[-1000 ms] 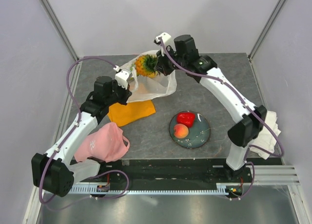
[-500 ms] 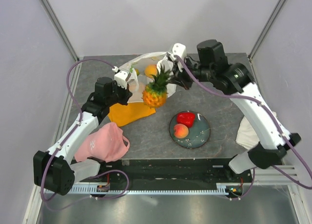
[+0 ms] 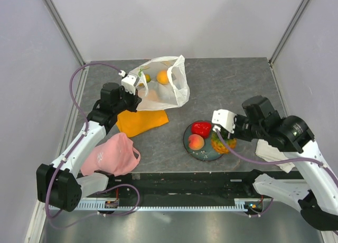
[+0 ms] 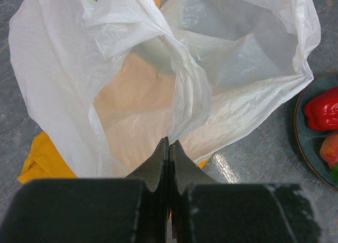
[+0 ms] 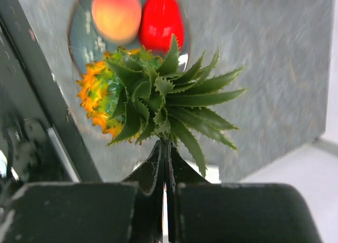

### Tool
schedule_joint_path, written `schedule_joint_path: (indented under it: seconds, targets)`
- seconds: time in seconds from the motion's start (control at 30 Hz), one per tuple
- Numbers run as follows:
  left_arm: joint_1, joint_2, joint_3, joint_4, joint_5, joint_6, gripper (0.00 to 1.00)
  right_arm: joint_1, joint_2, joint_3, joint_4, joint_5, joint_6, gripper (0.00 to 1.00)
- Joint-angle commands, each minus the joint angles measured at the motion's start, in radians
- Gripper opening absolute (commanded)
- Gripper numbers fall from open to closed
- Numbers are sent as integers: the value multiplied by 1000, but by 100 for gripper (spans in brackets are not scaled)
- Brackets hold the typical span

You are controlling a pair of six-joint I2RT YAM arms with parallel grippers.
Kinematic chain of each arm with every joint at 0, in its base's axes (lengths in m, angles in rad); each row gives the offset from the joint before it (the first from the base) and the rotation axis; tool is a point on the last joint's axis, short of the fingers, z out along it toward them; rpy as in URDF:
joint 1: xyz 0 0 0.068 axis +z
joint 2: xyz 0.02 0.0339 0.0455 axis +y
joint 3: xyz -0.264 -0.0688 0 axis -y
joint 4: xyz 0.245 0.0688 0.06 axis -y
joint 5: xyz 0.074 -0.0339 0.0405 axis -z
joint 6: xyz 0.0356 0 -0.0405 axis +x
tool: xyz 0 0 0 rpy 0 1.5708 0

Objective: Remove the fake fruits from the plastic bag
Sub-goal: Place the fake fruit on the plate.

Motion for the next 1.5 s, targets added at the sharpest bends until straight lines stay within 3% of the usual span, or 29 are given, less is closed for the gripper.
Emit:
schedule_joint_path:
  seconds: [0.0, 0.3, 0.57, 0.97, 1.2, 1.3, 1.43, 1.47]
  targets:
    - [8, -8, 9, 45, 33, -23, 2, -1, -74, -141, 6, 149, -26, 0]
    - [16, -17, 21, 16, 50, -20, 2, 0, -71, -341, 245, 235, 69, 0]
    - [40, -25, 10, 7, 85, -32, 2, -1, -36, -446, 409, 314, -10, 0]
    - [69, -31, 3, 3, 108, -49, 2, -6, 39, -480, 523, 434, 0, 0]
    - [69, -34, -5, 11, 121, -50, 2, -6, -2, -479, 491, 341, 7, 0]
    - [69, -42, -10, 10, 127, -50, 2, -7, -10, -445, 423, 298, 10, 10]
    - [69, -47, -22, 17, 134, -50, 2, -6, -25, -431, 374, 275, 20, 36]
    - [69, -50, -25, 22, 134, -50, 2, -6, -23, -430, 371, 278, 26, 38]
